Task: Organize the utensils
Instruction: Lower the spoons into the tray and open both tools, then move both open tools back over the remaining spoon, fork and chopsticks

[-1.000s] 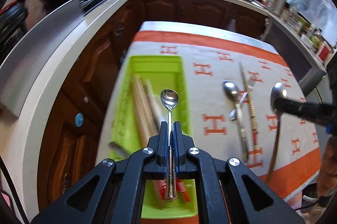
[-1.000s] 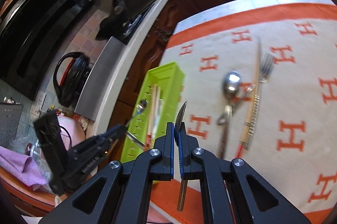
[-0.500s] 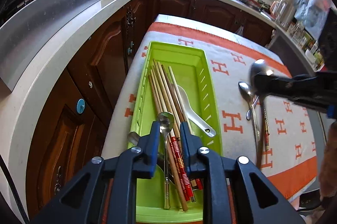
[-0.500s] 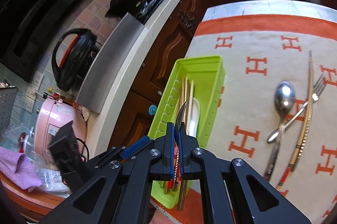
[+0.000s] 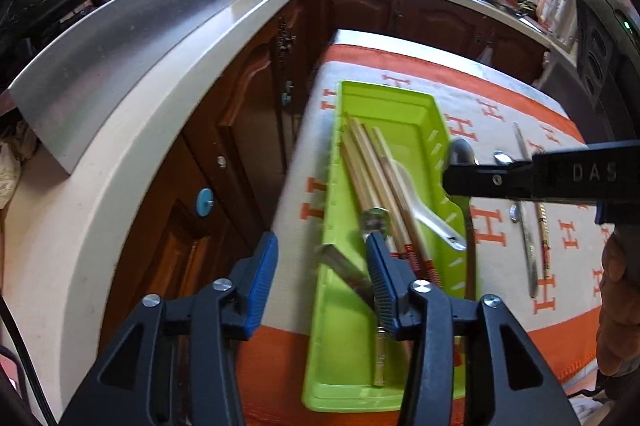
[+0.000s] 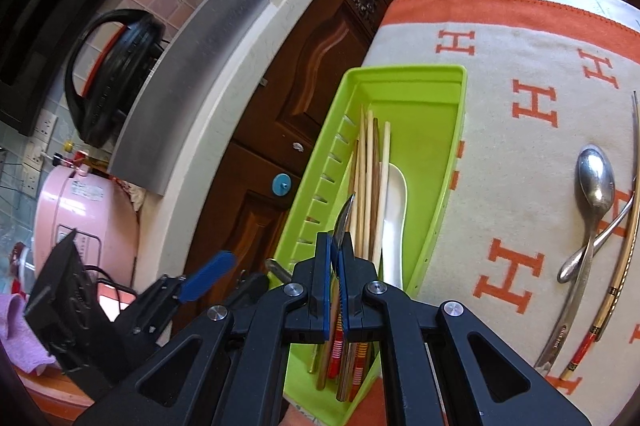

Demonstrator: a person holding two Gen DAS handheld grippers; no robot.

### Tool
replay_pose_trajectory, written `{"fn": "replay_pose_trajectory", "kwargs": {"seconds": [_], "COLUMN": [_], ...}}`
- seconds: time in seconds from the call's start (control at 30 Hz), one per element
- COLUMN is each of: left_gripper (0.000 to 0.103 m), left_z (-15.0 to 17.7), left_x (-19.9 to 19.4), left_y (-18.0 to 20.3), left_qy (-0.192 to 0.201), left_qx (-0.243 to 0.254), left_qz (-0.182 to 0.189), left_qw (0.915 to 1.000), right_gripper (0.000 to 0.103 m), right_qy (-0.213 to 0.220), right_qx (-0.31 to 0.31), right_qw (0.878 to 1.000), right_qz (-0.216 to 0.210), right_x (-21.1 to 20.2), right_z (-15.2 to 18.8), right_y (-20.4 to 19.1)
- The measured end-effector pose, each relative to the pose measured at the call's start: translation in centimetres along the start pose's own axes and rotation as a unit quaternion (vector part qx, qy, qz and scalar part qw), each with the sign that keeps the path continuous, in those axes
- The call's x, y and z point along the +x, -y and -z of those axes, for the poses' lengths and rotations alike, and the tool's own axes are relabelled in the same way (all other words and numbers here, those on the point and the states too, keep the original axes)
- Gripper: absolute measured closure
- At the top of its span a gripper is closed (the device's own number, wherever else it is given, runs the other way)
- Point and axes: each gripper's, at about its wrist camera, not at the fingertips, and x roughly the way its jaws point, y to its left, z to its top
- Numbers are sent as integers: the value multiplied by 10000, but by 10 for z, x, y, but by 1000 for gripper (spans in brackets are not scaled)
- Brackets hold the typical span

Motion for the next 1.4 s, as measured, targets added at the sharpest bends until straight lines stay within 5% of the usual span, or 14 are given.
{"fn": "replay_pose_trajectory", "kwargs": {"seconds": [0.23, 0.37, 1.03, 1.4], "left_gripper": [36, 35, 32, 30], "left_z": [-2, -2, 3, 3], "left_x": [1, 4, -4, -15], "left_y": [-18, -21, 13, 50], "left_qy": [71, 34, -57, -51], "left_qx": [-180, -217, 179, 656], "left_qz": [-313, -342, -257, -247], "left_qw": [9993, 9992, 9995, 9975], "right_gripper": [96, 81, 81, 81], "right_qy": [-139, -96, -129, -37], "right_qx": [-49, 116, -132, 95], "right_qw": [9994, 9992, 9986, 9976], "right_qz": [317, 359, 498, 682], "right_x": [19, 19, -20, -59], "right_z": [-4, -3, 45, 79], "right_y": [1, 7, 23, 75]}}
